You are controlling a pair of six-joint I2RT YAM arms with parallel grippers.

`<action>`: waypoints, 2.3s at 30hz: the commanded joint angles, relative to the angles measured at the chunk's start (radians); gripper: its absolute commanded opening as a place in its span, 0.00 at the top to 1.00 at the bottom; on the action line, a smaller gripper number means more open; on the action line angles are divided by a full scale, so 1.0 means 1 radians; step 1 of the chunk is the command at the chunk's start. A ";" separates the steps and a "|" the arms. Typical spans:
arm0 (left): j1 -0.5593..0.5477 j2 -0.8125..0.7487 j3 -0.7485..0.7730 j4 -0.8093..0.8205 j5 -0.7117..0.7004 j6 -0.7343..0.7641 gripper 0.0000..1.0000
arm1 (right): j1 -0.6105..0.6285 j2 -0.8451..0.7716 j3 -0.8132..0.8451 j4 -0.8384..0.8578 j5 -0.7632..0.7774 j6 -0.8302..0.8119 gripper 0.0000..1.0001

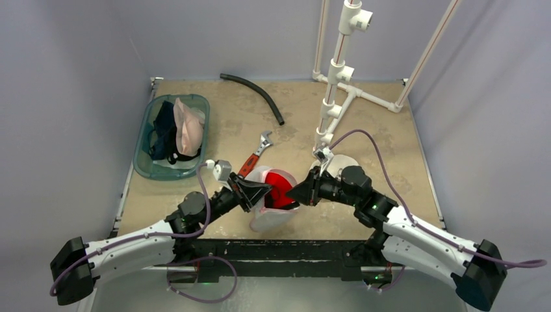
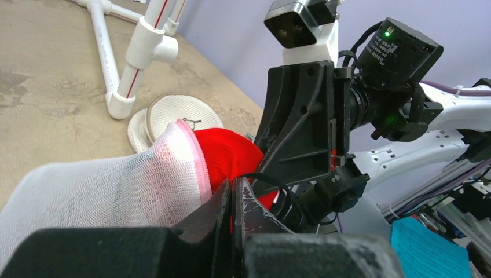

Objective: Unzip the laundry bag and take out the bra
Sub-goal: Pick up the bra from the laundry bag.

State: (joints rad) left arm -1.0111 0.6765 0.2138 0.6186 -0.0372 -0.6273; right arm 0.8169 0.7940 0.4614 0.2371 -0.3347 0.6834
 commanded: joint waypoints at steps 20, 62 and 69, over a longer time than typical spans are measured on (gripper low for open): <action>-0.004 -0.161 0.200 -0.532 -0.386 0.033 0.23 | -0.003 0.049 0.535 -0.468 0.194 -0.322 1.00; -0.005 0.320 0.197 0.186 0.281 0.186 0.75 | -0.004 -0.021 0.484 -0.273 0.014 -0.169 1.00; -0.005 0.331 0.182 0.234 0.280 0.169 1.00 | -0.004 -0.027 0.457 -0.252 0.008 -0.157 1.00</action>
State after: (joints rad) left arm -1.0111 1.0008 0.4000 0.7574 0.2310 -0.4366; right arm 0.8162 0.7826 0.9302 -0.0902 -0.2977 0.5098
